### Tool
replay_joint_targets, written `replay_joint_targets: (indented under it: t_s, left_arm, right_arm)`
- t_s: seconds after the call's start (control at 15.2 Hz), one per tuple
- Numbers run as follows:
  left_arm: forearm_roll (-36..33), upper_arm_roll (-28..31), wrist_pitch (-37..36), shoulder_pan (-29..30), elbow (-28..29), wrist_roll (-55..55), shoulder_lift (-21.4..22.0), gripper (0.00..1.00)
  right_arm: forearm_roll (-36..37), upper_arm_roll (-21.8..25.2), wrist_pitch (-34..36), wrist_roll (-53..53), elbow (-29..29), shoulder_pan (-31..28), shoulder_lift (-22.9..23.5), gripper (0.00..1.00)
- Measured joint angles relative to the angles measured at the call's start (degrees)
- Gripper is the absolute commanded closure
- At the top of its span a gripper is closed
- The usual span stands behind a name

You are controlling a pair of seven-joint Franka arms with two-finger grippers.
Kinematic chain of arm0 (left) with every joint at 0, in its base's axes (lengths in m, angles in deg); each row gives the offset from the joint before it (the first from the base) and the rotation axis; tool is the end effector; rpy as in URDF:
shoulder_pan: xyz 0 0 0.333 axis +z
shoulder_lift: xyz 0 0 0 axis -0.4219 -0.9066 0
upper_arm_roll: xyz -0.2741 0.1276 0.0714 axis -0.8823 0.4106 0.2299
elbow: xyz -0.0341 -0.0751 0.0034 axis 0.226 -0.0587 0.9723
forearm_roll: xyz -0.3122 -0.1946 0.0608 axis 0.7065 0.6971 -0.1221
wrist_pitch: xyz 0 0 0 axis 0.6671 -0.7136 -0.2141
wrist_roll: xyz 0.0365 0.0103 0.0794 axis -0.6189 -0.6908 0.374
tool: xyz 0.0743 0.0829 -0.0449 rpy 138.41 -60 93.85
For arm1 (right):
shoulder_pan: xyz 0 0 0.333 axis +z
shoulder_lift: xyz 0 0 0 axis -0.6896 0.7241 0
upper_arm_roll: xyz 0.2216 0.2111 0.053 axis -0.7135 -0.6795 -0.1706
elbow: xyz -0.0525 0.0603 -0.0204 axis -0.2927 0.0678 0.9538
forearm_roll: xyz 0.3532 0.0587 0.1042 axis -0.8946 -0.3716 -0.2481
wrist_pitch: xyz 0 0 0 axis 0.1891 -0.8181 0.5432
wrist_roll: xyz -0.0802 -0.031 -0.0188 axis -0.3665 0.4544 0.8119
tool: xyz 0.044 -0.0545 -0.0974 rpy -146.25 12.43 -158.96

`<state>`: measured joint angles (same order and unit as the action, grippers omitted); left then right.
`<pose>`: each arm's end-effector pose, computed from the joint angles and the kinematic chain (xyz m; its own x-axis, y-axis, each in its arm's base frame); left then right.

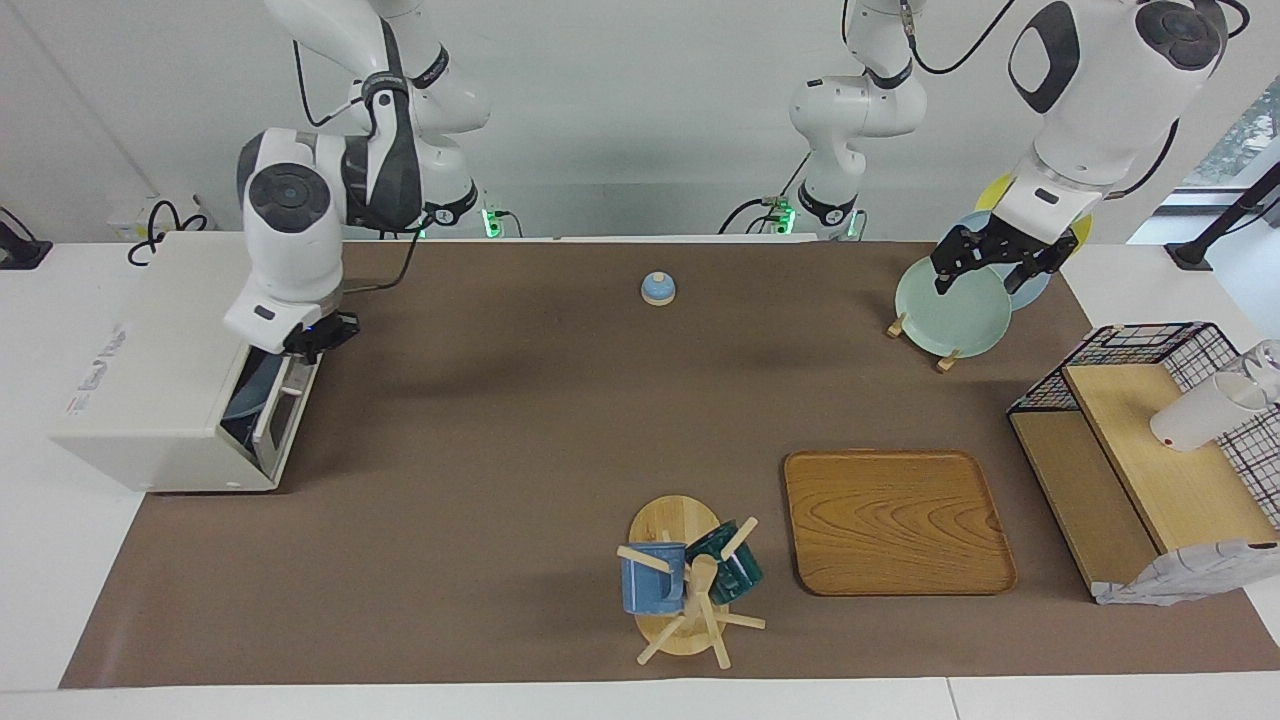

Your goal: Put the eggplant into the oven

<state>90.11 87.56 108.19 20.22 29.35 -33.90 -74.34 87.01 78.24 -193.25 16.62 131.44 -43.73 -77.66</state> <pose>0.5198 -0.0453 0.5696 0.9961 -0.0748 -0.0472 -0.0741 -0.9971 0.0169 0.5354 -0.0598 0.4500 0.9219 0.3111 -0.2309 0.3691 -0.8866 0.2789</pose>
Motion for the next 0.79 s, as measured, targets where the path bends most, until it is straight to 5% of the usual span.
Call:
replay_joint_targets:
  t_s: [0.26,0.53,0.59,0.66,0.79]
  left_arm:
    - [0.00,0.00,0.00,0.00,0.00,0.00,0.00,0.00]
    - [0.00,0.00,0.00,0.00,0.00,0.00,0.00,0.00]
    - [0.00,0.00,0.00,0.00,0.00,0.00,0.00,0.00]
    - [0.00,0.00,0.00,0.00,0.00,0.00,0.00,0.00]
    - [0.00,0.00,0.00,0.00,0.00,0.00,0.00,0.00]
  right_arm:
    - [-7.87,0.43,7.97,0.43,-5.92,-1.11,-0.27,0.79]
    - [-11.78,0.16,21.30,0.43,-18.45,-0.97,-1.26,0.78]
    - [-12.15,0.01,23.17,0.43,-20.46,-0.93,-1.34,0.62]
    - [-13.30,-0.12,24.53,0.21,-21.54,-0.89,-1.31,0.01]
    - [-16.52,-0.05,25.65,-2.12,-21.75,-1.00,-1.07,0.00]
